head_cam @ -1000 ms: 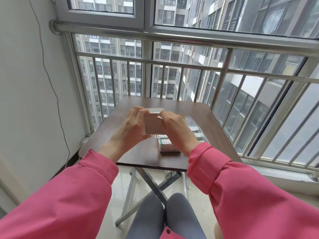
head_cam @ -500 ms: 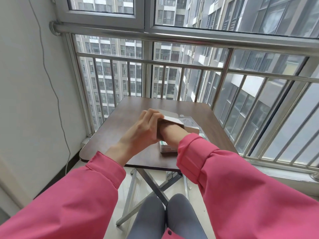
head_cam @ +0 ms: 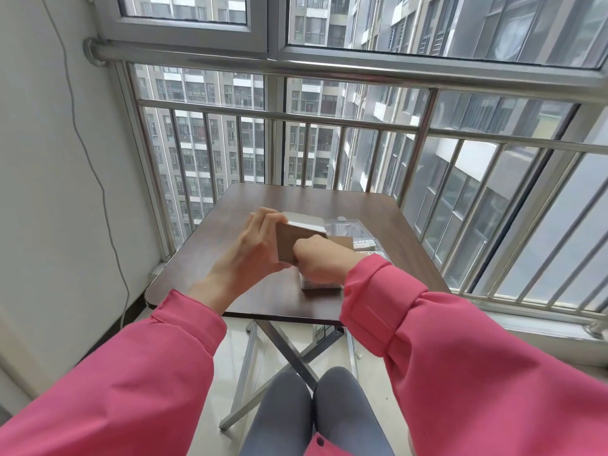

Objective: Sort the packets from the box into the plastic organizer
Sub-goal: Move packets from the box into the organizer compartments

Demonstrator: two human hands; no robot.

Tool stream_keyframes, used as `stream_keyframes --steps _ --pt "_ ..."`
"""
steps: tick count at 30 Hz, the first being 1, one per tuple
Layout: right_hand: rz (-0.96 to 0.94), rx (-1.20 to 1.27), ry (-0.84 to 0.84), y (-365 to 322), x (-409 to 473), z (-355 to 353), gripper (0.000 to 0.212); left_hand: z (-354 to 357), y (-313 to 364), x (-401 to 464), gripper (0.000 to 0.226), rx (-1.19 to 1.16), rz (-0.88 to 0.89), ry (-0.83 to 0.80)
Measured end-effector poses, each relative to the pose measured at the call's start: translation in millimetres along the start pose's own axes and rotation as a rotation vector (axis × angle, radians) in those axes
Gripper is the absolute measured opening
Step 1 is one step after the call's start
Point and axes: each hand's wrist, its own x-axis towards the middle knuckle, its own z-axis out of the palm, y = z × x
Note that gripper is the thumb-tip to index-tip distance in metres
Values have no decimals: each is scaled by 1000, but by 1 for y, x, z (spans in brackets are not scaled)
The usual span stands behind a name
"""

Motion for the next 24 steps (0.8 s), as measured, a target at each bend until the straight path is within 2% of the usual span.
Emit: stream_keyframes --steps 5,9,12,16,22,24 --pt "-34 74 116 2 -10 4 21 -5 -2 -5 79 91 -51 -17" --pt "-118 51 228 6 -15 13 21 -6 -3 -7 82 90 -55 46" --pt "-150 75 418 11 -14 19 17 -5 -6 -7 83 69 -89 82" --pt "-192 369 668 16 -13 25 10 -4 -9 -14 83 123 -185 42" --pt "-104 431 704 21 -2 24 12 0 -28 -27 85 237 -398 -56" --pt "-74 435 696 22 3 26 14 -2 -33 -23 90 275 -449 -190"
